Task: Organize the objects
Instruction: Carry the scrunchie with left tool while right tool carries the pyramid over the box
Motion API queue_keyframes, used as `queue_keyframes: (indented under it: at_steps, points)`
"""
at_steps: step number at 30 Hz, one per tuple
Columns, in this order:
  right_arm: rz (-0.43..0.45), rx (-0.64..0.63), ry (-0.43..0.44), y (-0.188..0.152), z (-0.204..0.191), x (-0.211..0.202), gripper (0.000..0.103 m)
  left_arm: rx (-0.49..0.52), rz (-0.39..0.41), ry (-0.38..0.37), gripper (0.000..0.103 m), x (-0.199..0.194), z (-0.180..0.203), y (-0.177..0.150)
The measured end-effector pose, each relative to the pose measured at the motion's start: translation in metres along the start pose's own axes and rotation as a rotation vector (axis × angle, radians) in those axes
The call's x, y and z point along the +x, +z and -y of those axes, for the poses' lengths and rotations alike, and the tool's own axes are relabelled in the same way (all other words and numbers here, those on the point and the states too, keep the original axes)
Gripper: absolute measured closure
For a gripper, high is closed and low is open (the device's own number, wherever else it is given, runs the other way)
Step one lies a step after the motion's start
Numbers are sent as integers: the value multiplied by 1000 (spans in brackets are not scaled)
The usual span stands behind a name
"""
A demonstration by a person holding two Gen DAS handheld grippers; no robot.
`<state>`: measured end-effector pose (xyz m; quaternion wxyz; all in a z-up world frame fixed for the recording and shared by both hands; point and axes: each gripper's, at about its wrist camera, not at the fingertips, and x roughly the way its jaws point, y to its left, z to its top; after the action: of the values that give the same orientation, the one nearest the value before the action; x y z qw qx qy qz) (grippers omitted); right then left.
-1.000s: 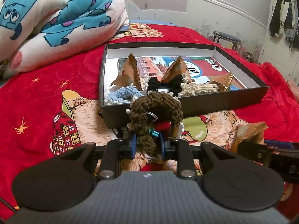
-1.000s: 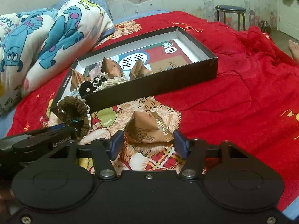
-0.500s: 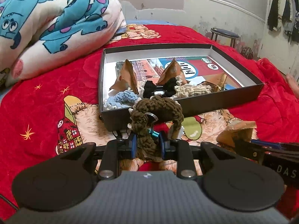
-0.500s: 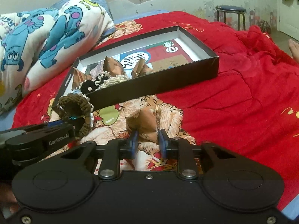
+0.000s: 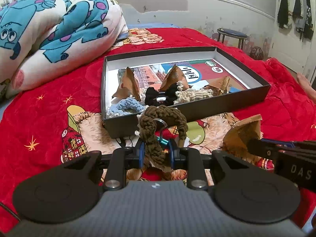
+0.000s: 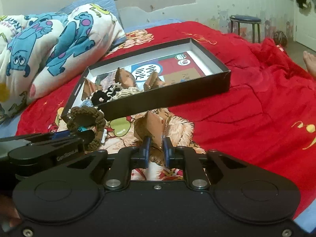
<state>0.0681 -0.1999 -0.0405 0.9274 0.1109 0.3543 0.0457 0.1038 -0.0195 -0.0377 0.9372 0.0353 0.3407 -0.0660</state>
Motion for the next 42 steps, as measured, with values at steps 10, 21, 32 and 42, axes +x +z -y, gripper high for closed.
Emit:
queue_keyframes:
  at_steps: [10, 21, 32, 42]
  points:
    - [62, 31, 26, 5, 5, -23, 90, -15, 0, -7, 76, -6, -1, 1]
    - [68, 66, 80, 6, 4, -35, 97, -31, 19, -43, 76, -15, 0, 3]
    - [31, 55, 72, 1, 4, -29, 101, -36, -6, -44, 76, -20, -2, -2]
    - [17, 47, 69, -5, 5, -20, 84, -37, -33, -41, 75, -33, 4, -14]
